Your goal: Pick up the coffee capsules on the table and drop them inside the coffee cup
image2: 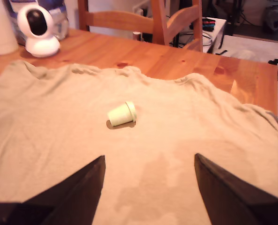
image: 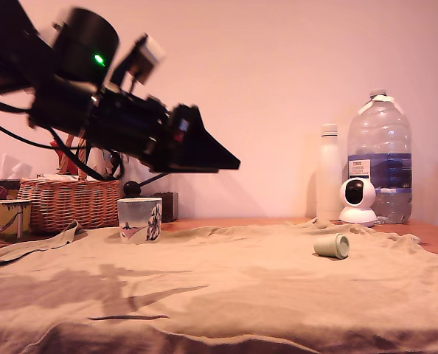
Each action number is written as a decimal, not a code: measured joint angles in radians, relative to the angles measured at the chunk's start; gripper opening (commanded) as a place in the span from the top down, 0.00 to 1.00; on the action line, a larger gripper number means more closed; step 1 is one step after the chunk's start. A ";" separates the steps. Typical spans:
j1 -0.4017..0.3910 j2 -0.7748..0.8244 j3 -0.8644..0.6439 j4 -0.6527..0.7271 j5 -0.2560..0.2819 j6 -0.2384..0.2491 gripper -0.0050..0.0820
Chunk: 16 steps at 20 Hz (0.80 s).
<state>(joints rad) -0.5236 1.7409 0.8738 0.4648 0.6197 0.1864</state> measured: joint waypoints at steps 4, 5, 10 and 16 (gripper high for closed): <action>0.000 0.052 0.057 0.000 0.024 0.000 0.31; 0.000 0.064 0.073 0.000 0.027 0.000 0.31; 0.000 0.122 0.145 0.000 0.034 0.000 0.31; -0.013 0.189 0.213 -0.008 0.034 -0.023 0.31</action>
<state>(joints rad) -0.5362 1.9301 1.0870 0.4564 0.6540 0.1638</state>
